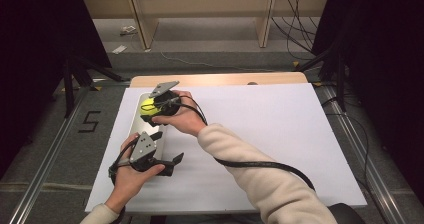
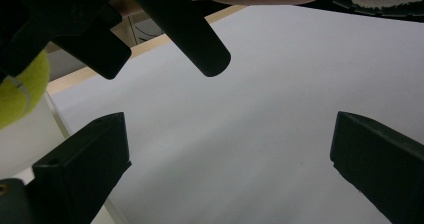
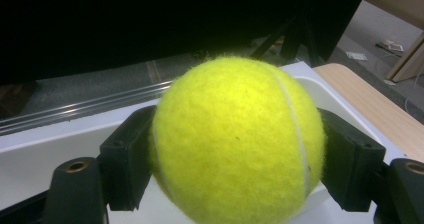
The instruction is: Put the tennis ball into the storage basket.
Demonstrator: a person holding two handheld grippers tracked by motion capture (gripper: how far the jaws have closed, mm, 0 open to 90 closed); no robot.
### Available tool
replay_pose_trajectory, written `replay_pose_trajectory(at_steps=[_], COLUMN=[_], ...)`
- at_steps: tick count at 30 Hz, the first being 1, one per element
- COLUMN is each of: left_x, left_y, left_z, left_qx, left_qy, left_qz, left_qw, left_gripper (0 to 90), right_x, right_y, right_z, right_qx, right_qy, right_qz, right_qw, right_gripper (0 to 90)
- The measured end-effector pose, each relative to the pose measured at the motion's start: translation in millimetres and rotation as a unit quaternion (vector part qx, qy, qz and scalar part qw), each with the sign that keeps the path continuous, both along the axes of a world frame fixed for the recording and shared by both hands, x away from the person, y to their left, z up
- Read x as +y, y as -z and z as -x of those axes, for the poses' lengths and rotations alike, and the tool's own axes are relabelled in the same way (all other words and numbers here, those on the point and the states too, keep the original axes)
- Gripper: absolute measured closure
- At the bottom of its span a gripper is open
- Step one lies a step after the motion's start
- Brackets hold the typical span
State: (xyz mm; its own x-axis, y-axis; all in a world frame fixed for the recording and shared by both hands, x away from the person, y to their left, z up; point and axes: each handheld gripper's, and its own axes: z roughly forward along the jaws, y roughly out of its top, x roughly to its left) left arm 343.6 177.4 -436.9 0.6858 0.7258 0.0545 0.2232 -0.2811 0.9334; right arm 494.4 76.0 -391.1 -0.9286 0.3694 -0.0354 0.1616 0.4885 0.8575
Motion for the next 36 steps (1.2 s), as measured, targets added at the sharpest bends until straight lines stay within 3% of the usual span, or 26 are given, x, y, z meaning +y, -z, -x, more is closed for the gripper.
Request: replay_pose_trajectory(at_steps=[27, 36], left_x=[-0.5, -0.4], left_y=[0.1, 0.4], left_z=[0.3, 0.3], left_qx=[-0.001, 0.0], left_qy=[0.001, 0.001], left_qz=[-0.004, -0.004], left_qw=[1.0, 1.0], left_gripper=[2.0, 2.0], right_x=[11.7, 14.8], right_y=[5.7, 13.8], right_z=[-3.5, -7.2], right_qx=[0.011, 0.015], right_qy=[-0.012, -0.011], right_qz=[0.015, 0.022], right_qw=[0.9998, 0.9996], right_gripper=[25.9, 25.9])
